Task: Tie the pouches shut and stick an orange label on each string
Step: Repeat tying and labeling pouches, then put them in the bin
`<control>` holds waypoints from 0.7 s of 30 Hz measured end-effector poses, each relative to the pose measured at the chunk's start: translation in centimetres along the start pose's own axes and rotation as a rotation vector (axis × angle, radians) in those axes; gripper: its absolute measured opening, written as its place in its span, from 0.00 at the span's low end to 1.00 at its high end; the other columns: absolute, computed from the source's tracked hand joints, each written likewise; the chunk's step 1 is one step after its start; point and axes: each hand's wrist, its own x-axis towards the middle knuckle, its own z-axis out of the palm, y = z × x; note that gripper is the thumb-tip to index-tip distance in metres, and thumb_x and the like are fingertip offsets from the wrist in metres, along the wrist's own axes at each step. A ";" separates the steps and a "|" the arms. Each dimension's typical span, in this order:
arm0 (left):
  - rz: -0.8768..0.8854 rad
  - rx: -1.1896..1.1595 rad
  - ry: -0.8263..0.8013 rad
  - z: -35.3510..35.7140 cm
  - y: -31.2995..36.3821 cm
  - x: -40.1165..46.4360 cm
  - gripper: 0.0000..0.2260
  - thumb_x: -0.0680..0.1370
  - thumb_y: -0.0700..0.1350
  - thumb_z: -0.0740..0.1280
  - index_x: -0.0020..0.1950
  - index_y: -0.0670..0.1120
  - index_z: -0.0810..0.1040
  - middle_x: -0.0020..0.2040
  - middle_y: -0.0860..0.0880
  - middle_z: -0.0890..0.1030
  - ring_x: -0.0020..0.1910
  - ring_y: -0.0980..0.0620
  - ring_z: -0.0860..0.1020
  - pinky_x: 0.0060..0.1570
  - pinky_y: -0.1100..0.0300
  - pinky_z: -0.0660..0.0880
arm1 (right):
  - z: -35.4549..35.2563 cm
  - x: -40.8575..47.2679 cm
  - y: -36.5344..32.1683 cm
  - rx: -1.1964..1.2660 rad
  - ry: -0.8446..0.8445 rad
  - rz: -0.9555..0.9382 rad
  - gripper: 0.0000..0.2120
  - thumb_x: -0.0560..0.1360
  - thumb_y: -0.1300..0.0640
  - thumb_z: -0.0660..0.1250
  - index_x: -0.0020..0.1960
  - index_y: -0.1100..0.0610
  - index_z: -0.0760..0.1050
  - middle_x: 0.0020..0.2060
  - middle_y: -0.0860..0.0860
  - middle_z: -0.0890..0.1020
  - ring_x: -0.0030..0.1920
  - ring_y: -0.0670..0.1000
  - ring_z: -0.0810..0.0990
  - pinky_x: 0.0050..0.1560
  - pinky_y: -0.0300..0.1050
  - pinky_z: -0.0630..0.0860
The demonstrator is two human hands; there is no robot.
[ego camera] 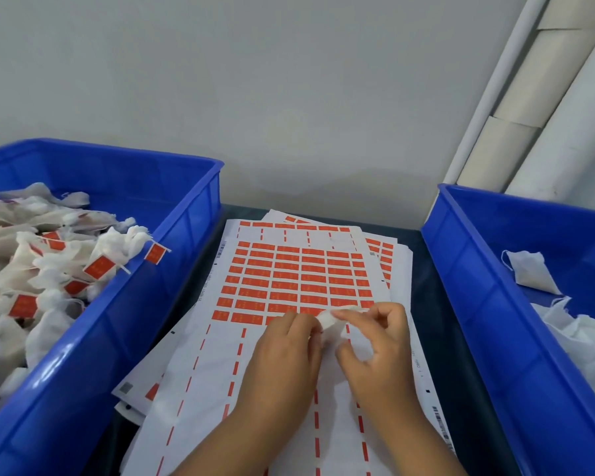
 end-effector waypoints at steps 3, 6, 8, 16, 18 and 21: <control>-0.002 -0.046 0.005 -0.3 0.3 -0.2 0.04 0.78 0.55 0.58 0.50 0.63 0.62 0.47 0.66 0.66 0.40 0.67 0.68 0.35 0.80 0.60 | 0.1 0.0 -0.3 -0.044 -0.052 -0.052 0.08 0.69 0.43 0.68 0.47 0.34 0.74 0.58 0.32 0.64 0.64 0.32 0.59 0.59 0.30 0.58; 0.002 -0.072 0.013 -0.5 0.5 -0.3 0.06 0.78 0.53 0.59 0.50 0.63 0.62 0.47 0.67 0.66 0.39 0.69 0.68 0.34 0.81 0.61 | 0.2 0.0 -0.1 -0.026 -0.063 -0.036 0.07 0.69 0.42 0.67 0.46 0.31 0.72 0.62 0.30 0.61 0.65 0.27 0.53 0.60 0.26 0.55; 0.031 -0.089 0.013 -0.7 0.5 -0.4 0.07 0.78 0.52 0.59 0.49 0.63 0.62 0.46 0.68 0.65 0.40 0.70 0.68 0.35 0.81 0.62 | 0.0 0.1 0.1 -0.018 -0.073 -0.040 0.07 0.70 0.43 0.67 0.46 0.31 0.73 0.62 0.30 0.62 0.66 0.27 0.54 0.60 0.24 0.55; -0.041 -0.249 -0.039 -0.6 0.8 -0.5 0.08 0.79 0.49 0.61 0.41 0.60 0.67 0.42 0.66 0.71 0.45 0.64 0.73 0.39 0.81 0.67 | -0.6 0.3 -0.3 0.017 -0.013 -0.050 0.04 0.71 0.48 0.70 0.43 0.43 0.75 0.58 0.33 0.68 0.62 0.40 0.69 0.59 0.35 0.67; -0.122 -0.390 -0.096 -0.7 1.0 -0.5 0.08 0.79 0.47 0.61 0.41 0.57 0.70 0.41 0.62 0.75 0.44 0.64 0.74 0.38 0.78 0.69 | -1.0 0.4 0.1 -0.005 0.017 -0.063 0.13 0.71 0.58 0.73 0.42 0.41 0.74 0.57 0.34 0.69 0.62 0.39 0.69 0.58 0.34 0.68; -0.278 -0.756 -0.333 -1.6 1.6 -0.4 0.09 0.80 0.42 0.60 0.42 0.49 0.77 0.35 0.54 0.81 0.34 0.57 0.79 0.35 0.70 0.74 | -1.5 0.6 0.1 0.044 0.025 0.030 0.16 0.71 0.60 0.73 0.40 0.40 0.74 0.56 0.34 0.71 0.61 0.36 0.70 0.53 0.27 0.69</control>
